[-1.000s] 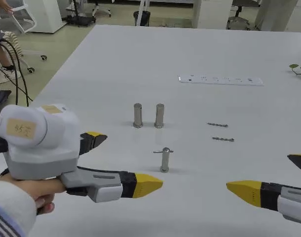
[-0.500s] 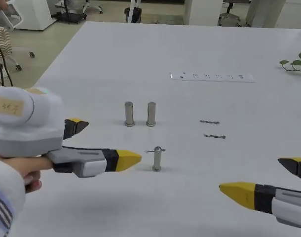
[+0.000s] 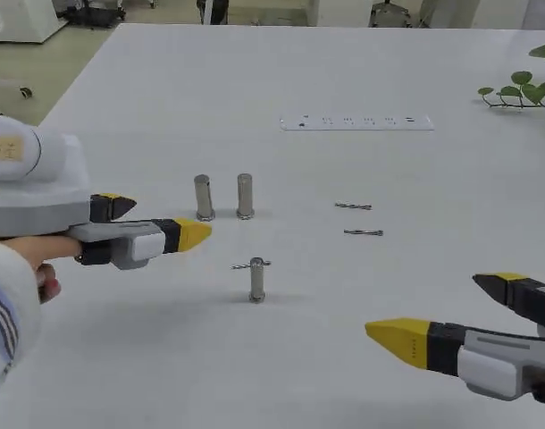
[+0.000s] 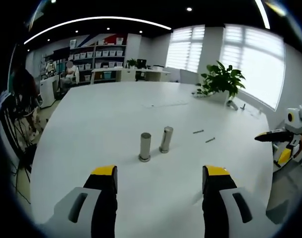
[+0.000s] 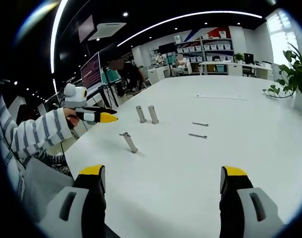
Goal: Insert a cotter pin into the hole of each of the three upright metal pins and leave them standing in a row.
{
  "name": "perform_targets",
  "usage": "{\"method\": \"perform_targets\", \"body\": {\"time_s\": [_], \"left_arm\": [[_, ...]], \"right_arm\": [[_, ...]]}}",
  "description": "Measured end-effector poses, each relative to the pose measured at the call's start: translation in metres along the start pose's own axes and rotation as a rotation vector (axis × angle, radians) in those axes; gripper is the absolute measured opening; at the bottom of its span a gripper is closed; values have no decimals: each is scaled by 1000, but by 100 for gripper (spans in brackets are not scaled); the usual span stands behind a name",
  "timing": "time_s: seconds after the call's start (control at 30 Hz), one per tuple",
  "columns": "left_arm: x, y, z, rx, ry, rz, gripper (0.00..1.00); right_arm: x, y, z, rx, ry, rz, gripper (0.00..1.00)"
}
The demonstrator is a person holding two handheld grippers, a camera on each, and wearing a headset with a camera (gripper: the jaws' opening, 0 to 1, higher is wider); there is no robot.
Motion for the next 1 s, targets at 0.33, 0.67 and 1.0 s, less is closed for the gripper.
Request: {"method": "perform_targets", "body": {"time_s": [0.33, 0.67, 1.0], "left_arm": [[30, -9, 8, 40, -35, -4, 54], [54, -10, 21, 92, -77, 48, 32], [75, -10, 25, 124, -70, 58, 26]], "right_arm": [[8, 13, 14, 25, -61, 57, 94], [11, 15, 16, 9, -93, 81, 94], [12, 19, 17, 4, -99, 100, 92]]}}
Point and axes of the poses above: the centre of the closed fingertips' face, and the gripper's own axes: x roughly forward along the fingers, z roughly to its left, y roughly out of its underside, the point moved 9 cm from there along -x, roughly backward along the fingers, and after that the axes turned 1 degree about x, right-handed, at the moved point
